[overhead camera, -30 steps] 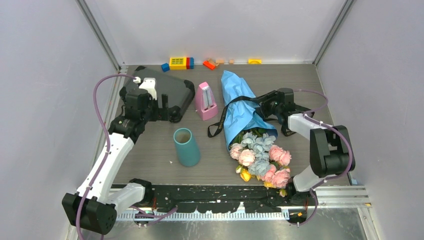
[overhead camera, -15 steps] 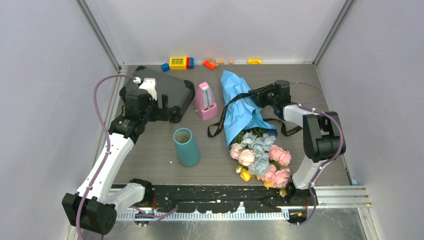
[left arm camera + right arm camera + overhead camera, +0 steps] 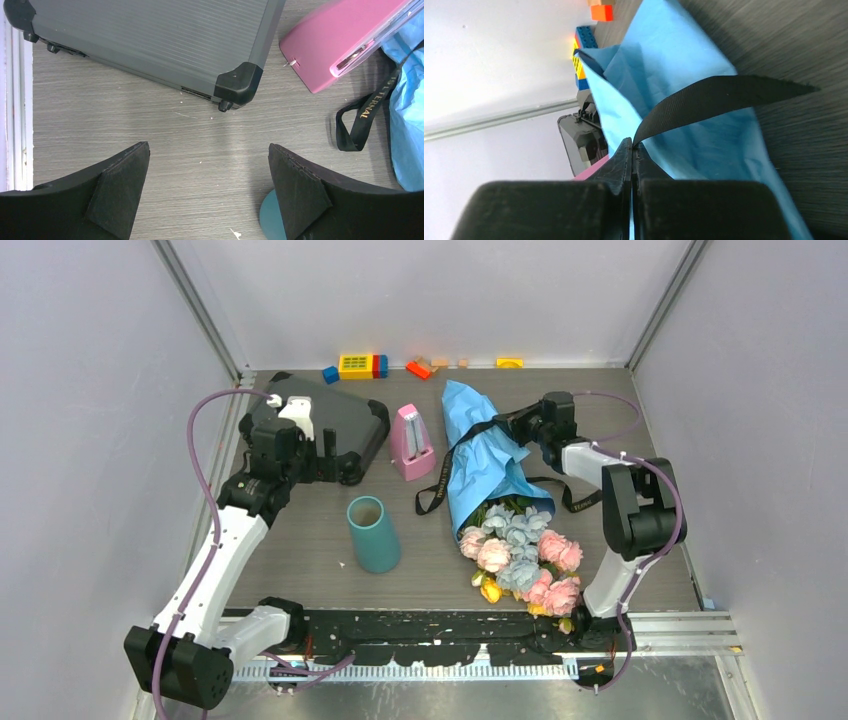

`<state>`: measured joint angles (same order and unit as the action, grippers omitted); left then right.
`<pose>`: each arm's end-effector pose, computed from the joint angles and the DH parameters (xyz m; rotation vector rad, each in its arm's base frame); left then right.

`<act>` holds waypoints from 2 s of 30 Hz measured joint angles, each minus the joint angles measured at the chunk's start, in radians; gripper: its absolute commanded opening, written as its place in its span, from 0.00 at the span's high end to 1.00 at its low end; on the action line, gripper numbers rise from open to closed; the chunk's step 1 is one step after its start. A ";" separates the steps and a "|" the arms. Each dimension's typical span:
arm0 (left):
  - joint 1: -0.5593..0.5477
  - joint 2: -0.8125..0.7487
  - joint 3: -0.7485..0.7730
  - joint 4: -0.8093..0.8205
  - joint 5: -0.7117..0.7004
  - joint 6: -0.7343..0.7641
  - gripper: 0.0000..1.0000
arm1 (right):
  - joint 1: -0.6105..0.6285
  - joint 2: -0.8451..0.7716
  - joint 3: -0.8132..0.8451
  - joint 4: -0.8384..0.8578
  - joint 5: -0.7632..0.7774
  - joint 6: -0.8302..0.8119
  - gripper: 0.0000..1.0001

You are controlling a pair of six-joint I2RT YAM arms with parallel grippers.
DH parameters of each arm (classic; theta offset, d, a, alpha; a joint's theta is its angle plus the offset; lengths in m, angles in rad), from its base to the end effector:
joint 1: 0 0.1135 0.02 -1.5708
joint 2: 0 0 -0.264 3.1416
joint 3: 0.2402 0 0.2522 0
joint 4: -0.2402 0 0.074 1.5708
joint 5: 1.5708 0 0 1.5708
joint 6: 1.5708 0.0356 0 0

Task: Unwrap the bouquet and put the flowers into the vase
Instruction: Untie the ribbon from the wrapping paper, then adjust the fake flower at the center of the board.

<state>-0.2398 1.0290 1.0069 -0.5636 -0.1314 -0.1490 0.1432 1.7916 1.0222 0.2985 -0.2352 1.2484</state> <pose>0.2159 -0.0480 0.3338 0.0218 2.1519 -0.0841 0.3871 0.0642 0.1945 1.0237 1.9650 1.0688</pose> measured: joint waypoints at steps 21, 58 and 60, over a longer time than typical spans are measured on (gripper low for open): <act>0.000 0.010 -0.006 0.006 0.000 -0.003 0.10 | 0.524 -0.263 0.039 -0.143 0.179 -0.519 0.93; 0.000 0.022 -0.015 0.010 -0.015 -0.001 0.06 | 0.660 -0.447 0.220 -0.661 0.296 -1.082 0.01; 0.000 0.022 -0.015 0.010 -0.016 0.000 0.06 | 0.649 -0.459 0.238 -0.677 0.303 -1.086 0.01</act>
<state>-0.2398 1.0508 0.9920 -0.5533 -0.1471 -0.1493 0.7925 1.3323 1.2598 -0.3782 0.0681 0.1627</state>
